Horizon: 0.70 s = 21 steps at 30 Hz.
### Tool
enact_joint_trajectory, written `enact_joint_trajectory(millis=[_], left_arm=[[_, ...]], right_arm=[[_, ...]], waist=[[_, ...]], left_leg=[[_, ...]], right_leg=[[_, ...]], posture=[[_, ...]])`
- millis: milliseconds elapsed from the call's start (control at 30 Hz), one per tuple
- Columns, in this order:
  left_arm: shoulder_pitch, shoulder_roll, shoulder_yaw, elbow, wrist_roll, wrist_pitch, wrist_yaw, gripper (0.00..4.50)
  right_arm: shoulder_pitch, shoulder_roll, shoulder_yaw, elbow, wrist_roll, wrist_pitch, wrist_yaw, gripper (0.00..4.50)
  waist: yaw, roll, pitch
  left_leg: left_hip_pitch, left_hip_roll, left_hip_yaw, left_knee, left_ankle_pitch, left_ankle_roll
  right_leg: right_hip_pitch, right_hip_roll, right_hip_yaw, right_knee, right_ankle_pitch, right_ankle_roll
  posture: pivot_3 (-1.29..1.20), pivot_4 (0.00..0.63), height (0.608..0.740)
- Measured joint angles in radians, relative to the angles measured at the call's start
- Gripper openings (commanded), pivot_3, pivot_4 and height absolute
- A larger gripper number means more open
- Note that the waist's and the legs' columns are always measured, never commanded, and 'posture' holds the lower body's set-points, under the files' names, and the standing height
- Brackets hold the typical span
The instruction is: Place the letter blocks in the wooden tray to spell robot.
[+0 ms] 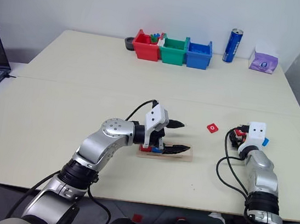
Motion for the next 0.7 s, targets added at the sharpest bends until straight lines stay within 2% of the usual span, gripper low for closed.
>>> enact_joint_trajectory(millis=[100, 233, 433, 600, 700], left_arm=[[-0.001, 0.001, 0.000, 0.000, 0.000, 0.000, -0.002, 4.50], [-0.001, 0.016, -0.001, -0.001, 0.000, -0.001, -0.024, 4.50], [0.053, 0.140, 0.000, -0.074, -0.022, -0.011, -0.114, 4.50], [0.126, 0.255, 0.008, -0.147, -0.051, -0.011, -0.181, 4.50], [0.159, 0.295, 0.012, -0.183, -0.068, -0.010, -0.198, 4.50]], right_arm=[[0.016, 0.005, -0.001, -0.033, 0.000, 0.015, -0.009, 1.45], [0.066, 0.025, -0.003, -0.172, 0.009, 0.125, -0.053, 1.46], [0.220, 0.077, 0.056, -0.594, 0.029, 0.450, -0.117, 1.46], [0.246, 0.221, 0.083, -0.888, 0.059, 0.764, -0.228, 1.46], [0.246, 0.293, 0.126, -0.984, 0.062, 0.894, -0.286, 1.46]], waist=[[0.002, 0.000, 0.000], [0.001, 0.001, 0.000], [-0.006, 0.003, -0.001], [-0.004, 0.003, -0.001], [-0.002, 0.003, -0.001]], left_leg=[[0.000, 0.000, 0.000, 0.000, 0.000, 0.000], [0.000, 0.000, -0.001, -0.001, 0.000, 0.000], [0.000, 0.002, -0.002, -0.002, 0.000, 0.000], [0.000, 0.002, -0.003, -0.002, 0.000, 0.000], [-0.001, 0.001, -0.002, -0.002, 0.000, 0.000]], right_leg=[[0.000, 0.000, 0.000, 0.000, 0.000, 0.000], [0.000, 0.000, -0.001, 0.000, 0.000, 0.000], [-0.001, 0.001, 0.000, 0.000, -0.001, -0.001], [-0.001, 0.002, -0.001, 0.001, -0.001, -0.001], [-0.001, 0.001, -0.001, 0.000, -0.001, -0.001]], posture=[[0.00, 0.150, 0.740], [0.00, 0.150, 0.740], [0.00, 0.150, 0.740], [0.00, 0.150, 0.740], [0.00, 0.150, 0.740]])
